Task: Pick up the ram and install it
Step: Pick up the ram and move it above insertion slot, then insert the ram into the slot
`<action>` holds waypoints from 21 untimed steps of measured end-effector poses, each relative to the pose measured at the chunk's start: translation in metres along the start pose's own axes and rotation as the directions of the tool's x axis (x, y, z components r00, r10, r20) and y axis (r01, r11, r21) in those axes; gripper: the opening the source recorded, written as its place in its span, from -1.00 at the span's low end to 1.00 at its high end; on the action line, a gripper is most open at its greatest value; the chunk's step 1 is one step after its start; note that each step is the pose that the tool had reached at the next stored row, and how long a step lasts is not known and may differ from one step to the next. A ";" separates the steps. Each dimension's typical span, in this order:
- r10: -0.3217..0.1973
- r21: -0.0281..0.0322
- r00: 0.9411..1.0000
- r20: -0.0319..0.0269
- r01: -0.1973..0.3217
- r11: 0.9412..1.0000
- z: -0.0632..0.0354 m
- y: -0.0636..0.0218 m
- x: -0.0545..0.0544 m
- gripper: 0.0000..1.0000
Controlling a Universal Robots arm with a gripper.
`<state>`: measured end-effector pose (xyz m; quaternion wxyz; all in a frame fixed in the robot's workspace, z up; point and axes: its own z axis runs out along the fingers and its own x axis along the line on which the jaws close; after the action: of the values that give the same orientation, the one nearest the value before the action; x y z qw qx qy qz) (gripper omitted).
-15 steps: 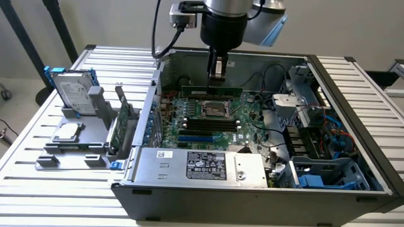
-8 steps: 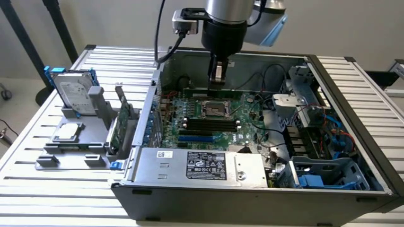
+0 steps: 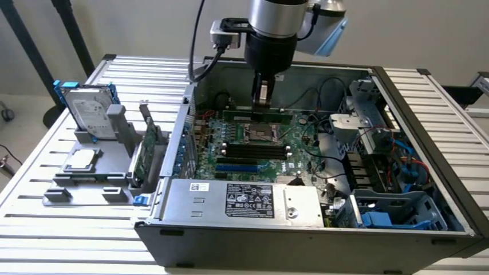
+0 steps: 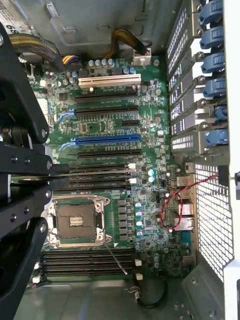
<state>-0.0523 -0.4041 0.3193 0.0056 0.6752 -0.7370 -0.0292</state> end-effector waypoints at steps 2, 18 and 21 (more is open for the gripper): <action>0.003 0.000 1.000 0.000 -0.003 1.000 0.0037 -0.0001 -0.002 -0.73; 0.012 0.000 1.000 0.007 -0.012 1.000 0.0142 -0.0052 -0.005 -0.73; 0.012 0.000 1.000 0.007 -0.012 1.000 0.0142 -0.0052 -0.005 -0.73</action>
<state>-0.0473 -0.3994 0.3050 0.0033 0.6706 -0.7412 -0.0317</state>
